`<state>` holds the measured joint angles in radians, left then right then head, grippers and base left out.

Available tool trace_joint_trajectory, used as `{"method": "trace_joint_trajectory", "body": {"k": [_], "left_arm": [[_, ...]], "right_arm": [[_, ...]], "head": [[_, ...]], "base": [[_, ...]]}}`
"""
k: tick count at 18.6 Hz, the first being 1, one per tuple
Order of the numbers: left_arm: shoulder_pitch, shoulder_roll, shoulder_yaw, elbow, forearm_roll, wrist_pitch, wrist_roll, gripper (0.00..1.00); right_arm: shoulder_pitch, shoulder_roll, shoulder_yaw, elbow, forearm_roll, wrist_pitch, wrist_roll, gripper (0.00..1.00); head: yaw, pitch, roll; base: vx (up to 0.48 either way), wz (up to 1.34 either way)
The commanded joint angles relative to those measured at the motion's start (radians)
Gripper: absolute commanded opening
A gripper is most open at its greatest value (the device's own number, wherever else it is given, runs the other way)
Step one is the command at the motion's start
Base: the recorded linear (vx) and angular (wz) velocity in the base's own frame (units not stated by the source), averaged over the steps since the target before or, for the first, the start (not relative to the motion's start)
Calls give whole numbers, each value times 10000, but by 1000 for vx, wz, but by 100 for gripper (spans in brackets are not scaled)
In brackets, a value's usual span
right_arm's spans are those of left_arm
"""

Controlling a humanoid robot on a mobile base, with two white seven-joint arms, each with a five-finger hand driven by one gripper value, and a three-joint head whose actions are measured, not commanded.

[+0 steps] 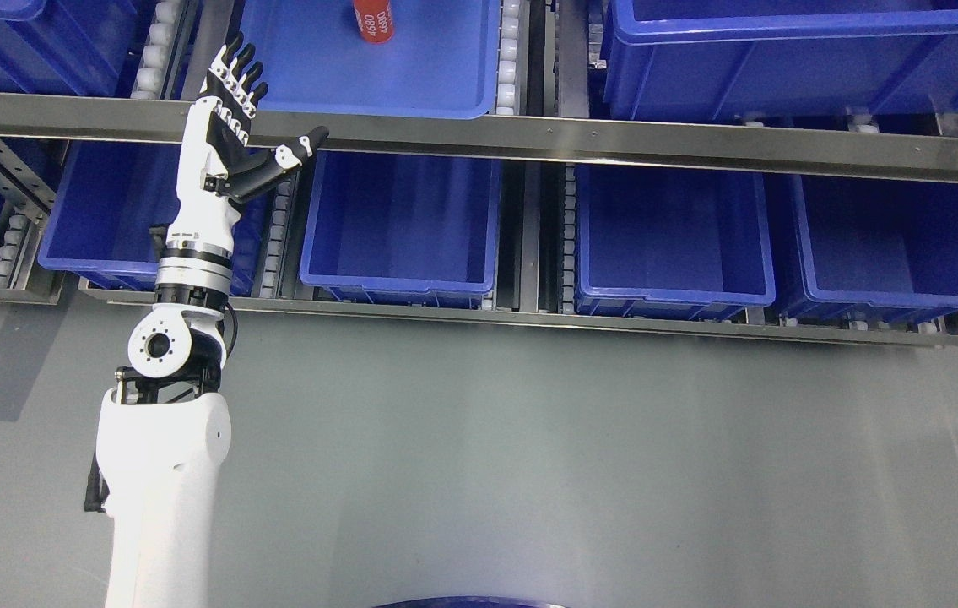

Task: Grab orange capacitor from left shelf to right desk
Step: 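Raise the open left hand toward the blue bin holding the orange capacitor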

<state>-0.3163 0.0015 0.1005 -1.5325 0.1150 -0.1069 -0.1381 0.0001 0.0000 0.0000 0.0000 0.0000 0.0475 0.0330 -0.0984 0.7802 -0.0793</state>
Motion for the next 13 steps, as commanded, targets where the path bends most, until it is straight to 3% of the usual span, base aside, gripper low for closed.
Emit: {"method": "trace_joint_trajectory", "body": {"k": [1,13], "left_arm": [[-74,215,-115,31,-15,-20,16,100],[-918,262,38,429,-766,-4,46,100]], "right_arm": [[15,-174,-107,-337,0,-45,-8,100],[15,-174,-107,-337,0,-45,-8,100]], "head": [[0,0,0],[0,0,0]], "base": [[0,-25],[37,-116]]}}
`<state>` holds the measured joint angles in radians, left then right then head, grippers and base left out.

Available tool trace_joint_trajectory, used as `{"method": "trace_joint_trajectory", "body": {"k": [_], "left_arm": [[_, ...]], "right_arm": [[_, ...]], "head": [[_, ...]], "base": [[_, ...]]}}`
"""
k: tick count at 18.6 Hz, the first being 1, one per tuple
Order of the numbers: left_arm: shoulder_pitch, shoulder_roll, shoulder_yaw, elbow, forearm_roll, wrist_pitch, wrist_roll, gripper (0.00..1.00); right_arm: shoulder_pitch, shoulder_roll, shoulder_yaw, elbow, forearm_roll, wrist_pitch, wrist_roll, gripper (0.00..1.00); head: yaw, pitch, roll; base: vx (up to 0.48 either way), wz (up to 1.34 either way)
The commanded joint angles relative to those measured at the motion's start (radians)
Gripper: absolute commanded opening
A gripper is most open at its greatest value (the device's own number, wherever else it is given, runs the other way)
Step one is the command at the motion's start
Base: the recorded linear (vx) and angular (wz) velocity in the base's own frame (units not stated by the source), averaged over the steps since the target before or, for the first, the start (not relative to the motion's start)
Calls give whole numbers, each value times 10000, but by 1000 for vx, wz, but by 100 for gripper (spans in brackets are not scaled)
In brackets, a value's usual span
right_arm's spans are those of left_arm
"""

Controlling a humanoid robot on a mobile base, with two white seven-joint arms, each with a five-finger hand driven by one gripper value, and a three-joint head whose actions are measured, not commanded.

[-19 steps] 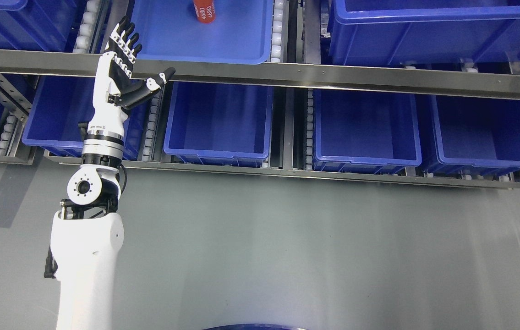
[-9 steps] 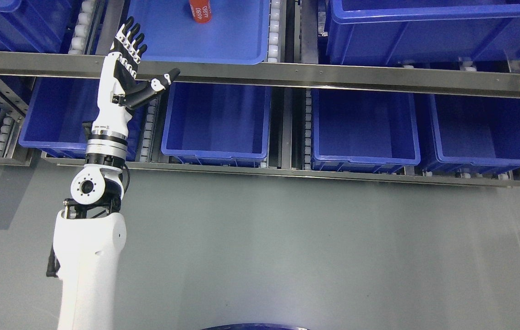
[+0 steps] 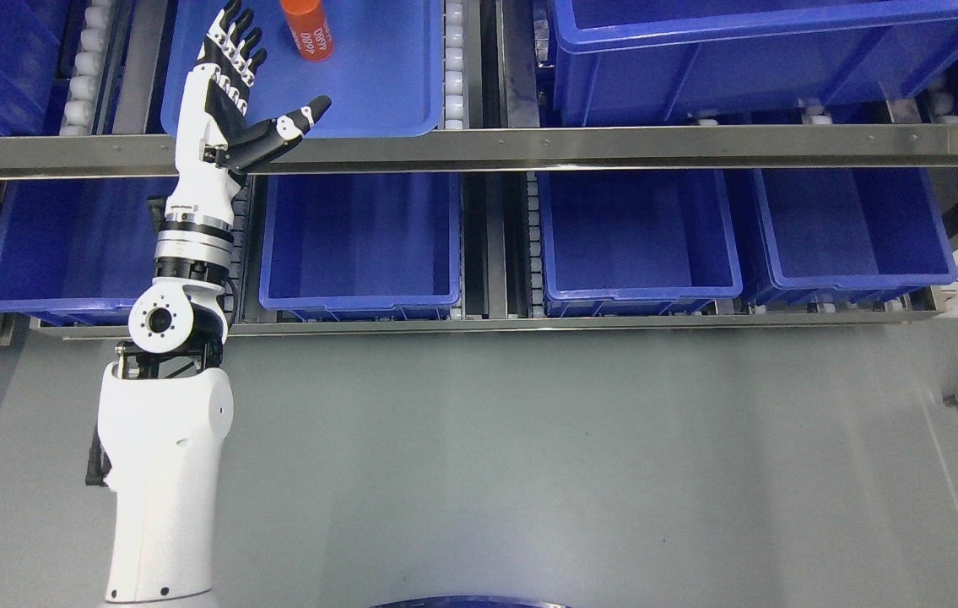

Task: Grab orange capacitor from left shelf to right desk
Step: 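Raise the open left hand toward the blue bin holding the orange capacitor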

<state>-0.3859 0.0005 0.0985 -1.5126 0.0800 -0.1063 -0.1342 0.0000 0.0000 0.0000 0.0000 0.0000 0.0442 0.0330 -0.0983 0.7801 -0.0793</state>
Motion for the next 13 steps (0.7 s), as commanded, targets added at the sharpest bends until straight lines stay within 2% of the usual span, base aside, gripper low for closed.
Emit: {"method": "trace_joint_trajectory", "body": {"k": [1,6,11,13], "left_arm": [[-221,287,104,231,-477,-26,7,100],[-663,333,488,1103,-523,-26,7,100],[-1646,303,304,2376,-1089,5,-84,100],[-1755,272,-245,2516,-1168,20,-238,100]], "right_arm": [[15,-174,-107,-337,0,3,-8,100],[15,-174,-107,-337,0,-13,-8,100],[15,-174,-107,-337,0,3,-8,100],[15,-174,-107,-337,0,3,-8,100]], "head": [[0,0,0],[0,0,0],[0,0,0],[0,0,0]], "base": [[58,-57],[43,165],[70,220],[91,220]]}}
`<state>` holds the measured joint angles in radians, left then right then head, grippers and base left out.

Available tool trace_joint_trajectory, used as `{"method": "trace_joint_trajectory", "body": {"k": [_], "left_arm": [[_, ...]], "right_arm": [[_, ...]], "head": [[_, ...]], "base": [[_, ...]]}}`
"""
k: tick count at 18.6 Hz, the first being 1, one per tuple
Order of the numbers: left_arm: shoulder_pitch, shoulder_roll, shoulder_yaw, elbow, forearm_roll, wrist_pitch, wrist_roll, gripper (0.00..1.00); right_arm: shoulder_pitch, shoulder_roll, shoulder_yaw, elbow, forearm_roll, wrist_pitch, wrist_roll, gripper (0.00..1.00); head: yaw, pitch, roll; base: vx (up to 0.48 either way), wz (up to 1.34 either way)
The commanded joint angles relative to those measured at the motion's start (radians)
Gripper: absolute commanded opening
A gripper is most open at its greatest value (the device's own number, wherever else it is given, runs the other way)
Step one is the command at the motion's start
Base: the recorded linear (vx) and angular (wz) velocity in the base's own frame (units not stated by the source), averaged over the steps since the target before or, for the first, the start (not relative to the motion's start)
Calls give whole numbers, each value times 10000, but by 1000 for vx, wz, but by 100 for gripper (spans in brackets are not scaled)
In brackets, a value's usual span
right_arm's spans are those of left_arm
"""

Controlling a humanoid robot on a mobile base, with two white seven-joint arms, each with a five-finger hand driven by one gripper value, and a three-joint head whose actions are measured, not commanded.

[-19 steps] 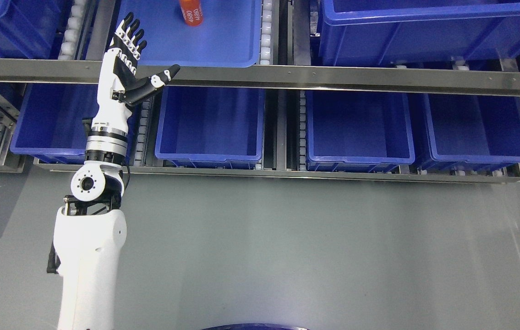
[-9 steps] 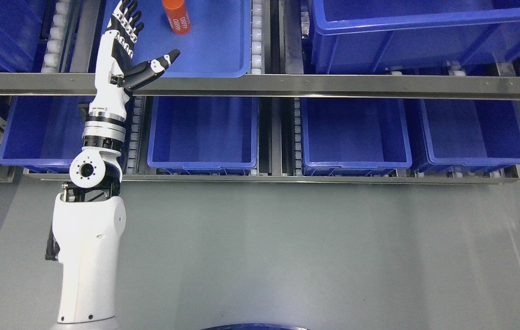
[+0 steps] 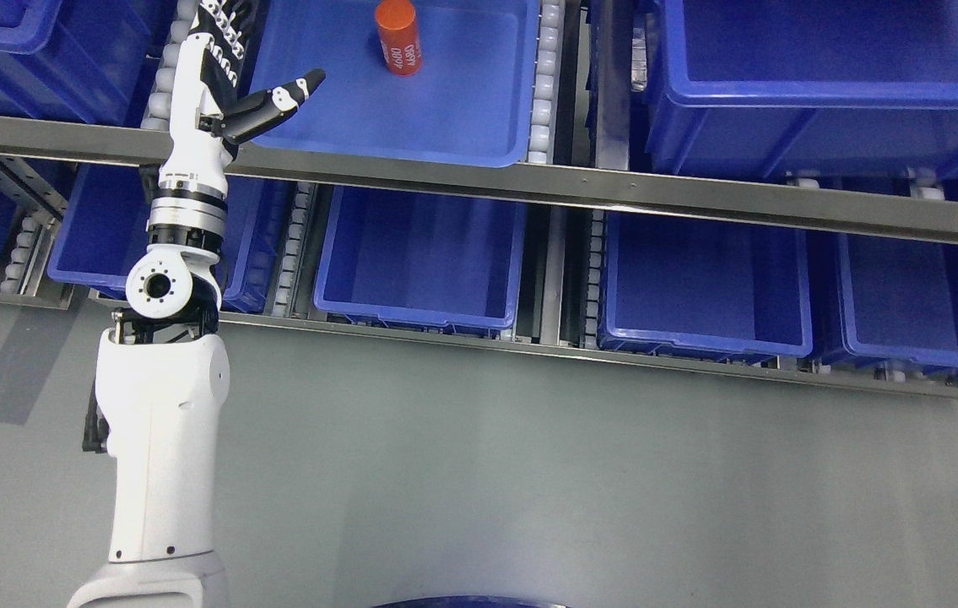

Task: Grab orange capacitor from left shelf to right desk
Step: 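Reach the left hand down into the bin around the orange capacitor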

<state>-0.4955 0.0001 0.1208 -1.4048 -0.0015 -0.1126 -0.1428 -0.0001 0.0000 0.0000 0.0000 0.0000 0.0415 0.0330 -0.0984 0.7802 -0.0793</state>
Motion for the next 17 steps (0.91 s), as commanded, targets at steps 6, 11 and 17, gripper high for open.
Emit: {"method": "trace_joint_trajectory", "body": {"k": [6,11,17], "left_arm": [[-858,174,-2081,1867,-353,159,-244,99],[-782,174,-2405,1853,-322,451,-1011,99],[-705,174,-2756,1853,-368,451,-1333,99]], "right_arm": [[17,-175,-107,-337,0,15,-8,100],[17,-175,-107,-337,0,15,-8,100],[17,-175,-107,-337,0,30,-8,100]], "head": [[0,0,0],[0,0,0],[0,0,0]], "base": [[109,154],[138,4],[154,-4]]}}
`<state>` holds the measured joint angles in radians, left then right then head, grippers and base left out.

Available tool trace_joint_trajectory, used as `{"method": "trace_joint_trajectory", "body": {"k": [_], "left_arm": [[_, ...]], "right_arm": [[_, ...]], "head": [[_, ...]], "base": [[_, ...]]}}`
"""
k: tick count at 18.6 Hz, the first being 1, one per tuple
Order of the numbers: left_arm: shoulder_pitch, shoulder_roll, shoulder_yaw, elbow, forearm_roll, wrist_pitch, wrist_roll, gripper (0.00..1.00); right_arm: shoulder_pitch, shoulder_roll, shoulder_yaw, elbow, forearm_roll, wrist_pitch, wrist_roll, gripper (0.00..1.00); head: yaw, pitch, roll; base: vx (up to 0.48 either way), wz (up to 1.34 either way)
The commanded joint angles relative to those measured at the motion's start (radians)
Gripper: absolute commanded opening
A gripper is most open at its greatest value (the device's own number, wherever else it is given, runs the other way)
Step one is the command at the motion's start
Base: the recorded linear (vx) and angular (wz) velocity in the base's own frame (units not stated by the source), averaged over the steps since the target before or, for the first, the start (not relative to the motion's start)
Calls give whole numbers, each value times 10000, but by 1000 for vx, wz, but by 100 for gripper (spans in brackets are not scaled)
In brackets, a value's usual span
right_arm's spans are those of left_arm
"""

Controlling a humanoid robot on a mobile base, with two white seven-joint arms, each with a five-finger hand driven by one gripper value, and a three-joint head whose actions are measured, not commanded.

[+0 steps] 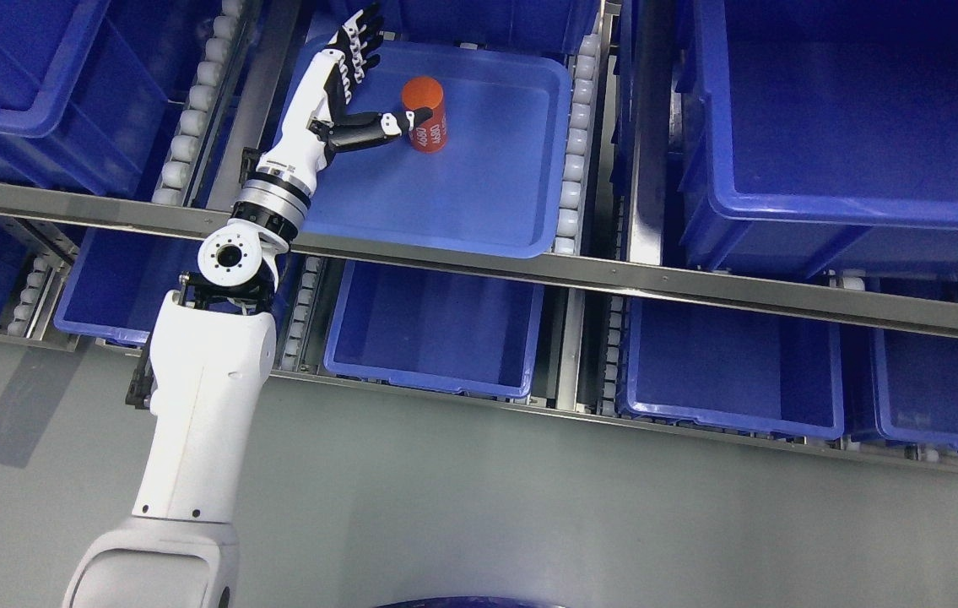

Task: Grab orange capacitor from left shelf to right desk
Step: 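Reach the left hand down into the bin around the orange capacitor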

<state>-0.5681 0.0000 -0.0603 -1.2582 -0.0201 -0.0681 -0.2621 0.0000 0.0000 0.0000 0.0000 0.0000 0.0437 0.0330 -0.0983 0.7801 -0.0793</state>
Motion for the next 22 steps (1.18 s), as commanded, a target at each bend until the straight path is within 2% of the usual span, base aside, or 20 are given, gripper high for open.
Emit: {"method": "trace_joint_trajectory", "body": {"k": [1,9,17,20,22], "left_arm": [[51,174,-1068,386,-183,6,-156,99],[189,174,-1239,478,-704,6,-171,93],[-256,199,-640,1460,-704,6,-187,73],[-241,245,-625,1583,-674,-40,-187,71],[-271,184,-320,1583,-659,-86,-187,60]], "right_arm": [[15,-175,-107,-337,0,7,-8,100],[15,-175,-107,-337,0,7,-8,100],[15,-175,-107,-337,0,7,-8,100],[15,-175,-107,-337,0,7,-8,100],[15,-175,-107,-337,0,7,-8,100]], "head": [[0,0,0],[0,0,0],[0,0,0],[0,0,0],[0,0,0]], "base": [[149,-13],[79,-11],[1,3],[1,-23],[11,-6]]}}
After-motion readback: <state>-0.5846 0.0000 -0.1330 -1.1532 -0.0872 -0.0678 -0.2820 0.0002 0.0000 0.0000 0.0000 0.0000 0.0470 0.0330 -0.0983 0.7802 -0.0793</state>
